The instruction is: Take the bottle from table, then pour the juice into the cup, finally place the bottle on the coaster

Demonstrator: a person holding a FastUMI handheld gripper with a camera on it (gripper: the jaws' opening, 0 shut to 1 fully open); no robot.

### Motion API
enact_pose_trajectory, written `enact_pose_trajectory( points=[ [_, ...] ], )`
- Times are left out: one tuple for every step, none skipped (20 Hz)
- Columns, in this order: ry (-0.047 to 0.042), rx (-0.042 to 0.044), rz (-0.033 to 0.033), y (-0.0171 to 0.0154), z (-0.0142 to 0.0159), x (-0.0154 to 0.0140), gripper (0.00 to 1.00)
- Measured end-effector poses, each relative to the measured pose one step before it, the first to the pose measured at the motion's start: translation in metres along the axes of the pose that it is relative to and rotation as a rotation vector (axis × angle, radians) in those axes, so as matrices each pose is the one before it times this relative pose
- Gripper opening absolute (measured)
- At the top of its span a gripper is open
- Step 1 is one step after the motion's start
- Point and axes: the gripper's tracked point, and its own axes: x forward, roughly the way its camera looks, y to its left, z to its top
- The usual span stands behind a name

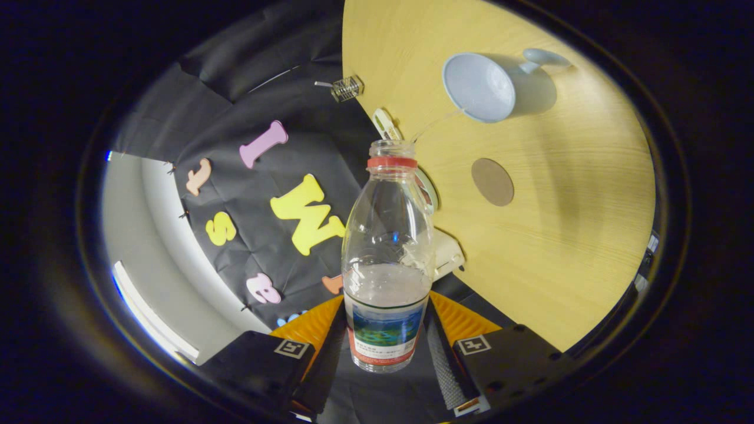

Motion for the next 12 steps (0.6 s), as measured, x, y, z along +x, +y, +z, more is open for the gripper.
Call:
enact_pose_trajectory(
  points=[
    [-0.00221, 0.00405, 0.00134, 0.00208, 0.00115, 0.00212, 0.76],
    [-0.00139, 0.00493, 0.00180, 0.00189, 0.00157, 0.00273, 0.76],
    [-0.00038, 0.00172, -0.00394, -0.00073, 0.00123, 0.00186, 0.76],
    [-0.00465, 0.00198, 0.00000, -0.00070, 0.00009, -0.00084, 0.76],
    [-0.00213, -0.00357, -0.00115, -0.00068, 0.00057, 0.00111, 0.76],
    [0.00515, -0.00814, -0.01220, -0.00153, -0.00134, 0.00010, 0.76],
    [0.00331, -0.00215, -0.00820, -0.00161, -0.00145, 0.00079, 0.76],
    [0.00004, -0.00285, 0.00492, 0.00347, 0.00052, 0.00098, 0.76],
    [-0.00160, -0.00434, 0.00387, 0.00109, -0.00009, 0.00004, 0.76],
    [-0.00257, -0.00624, 0.00038, -0.00004, 0.00006, -0.00130, 0.76],
    [-0.00517, -0.01013, -0.00077, -0.00034, 0.00074, -0.00010, 0.76],
    [-0.00486, -0.02149, -0.00638, -0.00200, 0.00058, -0.00054, 0.76]
  ],
)
